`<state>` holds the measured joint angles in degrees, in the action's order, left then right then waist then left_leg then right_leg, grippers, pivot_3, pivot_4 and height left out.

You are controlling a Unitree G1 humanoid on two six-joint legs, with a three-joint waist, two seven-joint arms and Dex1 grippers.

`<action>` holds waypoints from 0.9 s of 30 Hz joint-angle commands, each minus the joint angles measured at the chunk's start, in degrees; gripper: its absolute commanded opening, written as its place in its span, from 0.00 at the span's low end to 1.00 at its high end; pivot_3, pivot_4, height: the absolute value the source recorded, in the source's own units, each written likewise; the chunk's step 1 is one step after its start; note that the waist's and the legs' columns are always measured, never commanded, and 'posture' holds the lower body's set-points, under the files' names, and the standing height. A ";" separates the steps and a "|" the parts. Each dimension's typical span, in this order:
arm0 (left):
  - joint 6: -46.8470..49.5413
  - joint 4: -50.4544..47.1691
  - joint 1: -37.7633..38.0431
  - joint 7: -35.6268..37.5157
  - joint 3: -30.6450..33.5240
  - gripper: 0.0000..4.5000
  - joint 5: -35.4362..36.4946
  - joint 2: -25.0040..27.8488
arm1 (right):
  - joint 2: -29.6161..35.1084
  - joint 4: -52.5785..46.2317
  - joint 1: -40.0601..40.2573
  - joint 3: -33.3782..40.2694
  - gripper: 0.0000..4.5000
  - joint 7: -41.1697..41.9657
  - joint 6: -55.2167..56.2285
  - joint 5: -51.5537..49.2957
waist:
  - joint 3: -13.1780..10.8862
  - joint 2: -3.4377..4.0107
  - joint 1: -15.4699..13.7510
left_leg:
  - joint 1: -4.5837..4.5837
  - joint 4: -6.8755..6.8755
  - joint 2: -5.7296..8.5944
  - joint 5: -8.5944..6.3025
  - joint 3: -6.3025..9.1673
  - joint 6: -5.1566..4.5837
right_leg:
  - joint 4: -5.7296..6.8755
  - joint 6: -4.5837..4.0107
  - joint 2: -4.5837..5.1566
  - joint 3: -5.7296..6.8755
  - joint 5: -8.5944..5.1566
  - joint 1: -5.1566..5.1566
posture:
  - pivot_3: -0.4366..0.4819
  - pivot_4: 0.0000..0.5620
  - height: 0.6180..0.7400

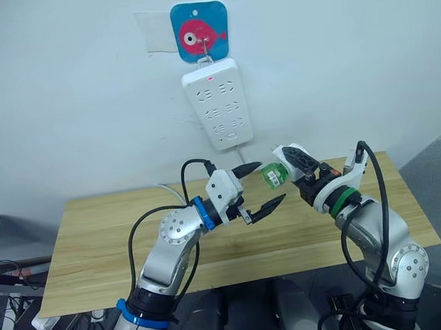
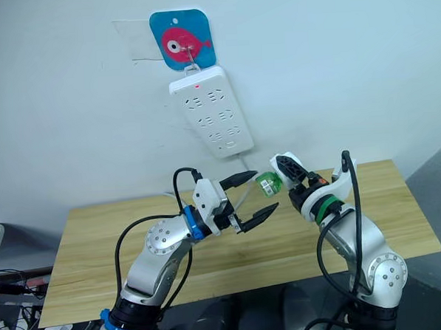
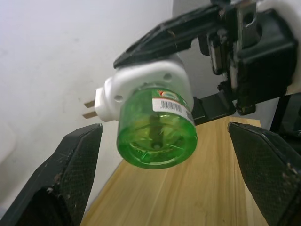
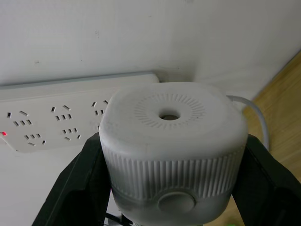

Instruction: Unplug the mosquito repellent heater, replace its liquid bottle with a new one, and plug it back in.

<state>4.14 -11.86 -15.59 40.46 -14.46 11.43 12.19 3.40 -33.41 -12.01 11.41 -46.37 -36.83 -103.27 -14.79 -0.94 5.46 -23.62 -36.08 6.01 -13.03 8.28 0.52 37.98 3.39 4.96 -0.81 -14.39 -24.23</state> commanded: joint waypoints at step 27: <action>-3.70 3.50 -3.65 -0.99 -0.16 0.50 -0.47 -3.34 | 9.80 -5.14 1.47 -8.44 0.66 2.57 12.06 -4.02 | -0.16 -0.16 0.28 | 0.00 -0.01 0.00 0.00 -0.08 0.00 | -0.02 0.03 -0.01 -0.01 0.00 0.00 | 0.25 0.52 1.00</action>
<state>1.63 -7.71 -18.44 39.84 -15.59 10.17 8.98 13.03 -35.55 -10.17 3.89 -44.93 -24.80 -105.78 -14.95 -1.10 5.74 -23.62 -36.09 6.00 -13.03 8.20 0.52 37.96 3.42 4.95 -0.81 -14.39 -24.23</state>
